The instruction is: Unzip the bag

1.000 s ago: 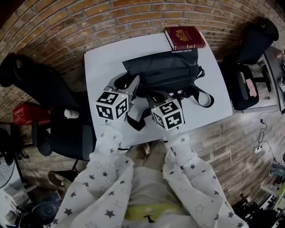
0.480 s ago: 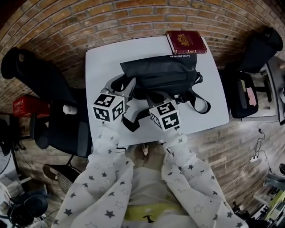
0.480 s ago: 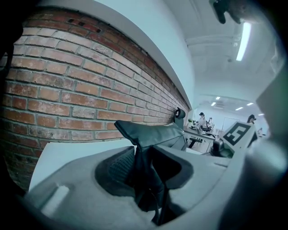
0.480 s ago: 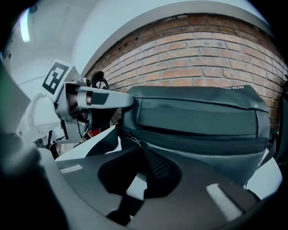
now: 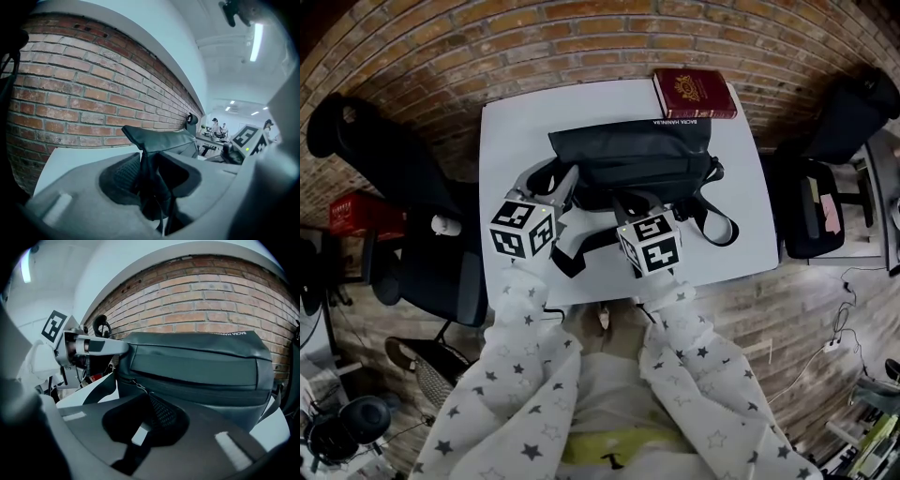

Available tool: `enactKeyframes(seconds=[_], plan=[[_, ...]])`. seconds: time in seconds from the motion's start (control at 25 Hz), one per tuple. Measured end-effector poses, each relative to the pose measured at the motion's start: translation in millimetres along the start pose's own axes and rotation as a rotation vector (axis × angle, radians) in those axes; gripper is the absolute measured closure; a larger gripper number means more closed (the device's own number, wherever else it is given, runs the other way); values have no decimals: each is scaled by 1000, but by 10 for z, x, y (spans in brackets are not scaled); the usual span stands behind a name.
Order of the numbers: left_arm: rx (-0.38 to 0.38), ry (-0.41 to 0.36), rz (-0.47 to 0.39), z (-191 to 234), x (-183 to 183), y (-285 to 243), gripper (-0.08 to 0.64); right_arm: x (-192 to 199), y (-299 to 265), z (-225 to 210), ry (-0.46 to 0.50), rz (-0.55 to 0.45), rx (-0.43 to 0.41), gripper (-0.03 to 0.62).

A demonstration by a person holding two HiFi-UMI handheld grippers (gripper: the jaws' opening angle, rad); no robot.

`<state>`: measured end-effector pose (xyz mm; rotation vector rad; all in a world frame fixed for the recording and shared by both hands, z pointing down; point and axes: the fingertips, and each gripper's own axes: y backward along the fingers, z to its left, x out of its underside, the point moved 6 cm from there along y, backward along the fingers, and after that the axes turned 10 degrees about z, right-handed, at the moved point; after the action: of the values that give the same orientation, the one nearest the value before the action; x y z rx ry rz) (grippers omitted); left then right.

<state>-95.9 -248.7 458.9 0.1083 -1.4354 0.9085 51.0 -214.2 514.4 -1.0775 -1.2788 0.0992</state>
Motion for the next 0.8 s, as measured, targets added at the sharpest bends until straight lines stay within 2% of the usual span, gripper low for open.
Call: enactKeyframes(seconds=[0.8], plan=[[-100,44,-25,82,33,68,439,70,194,-351,-42,-10,78,575]])
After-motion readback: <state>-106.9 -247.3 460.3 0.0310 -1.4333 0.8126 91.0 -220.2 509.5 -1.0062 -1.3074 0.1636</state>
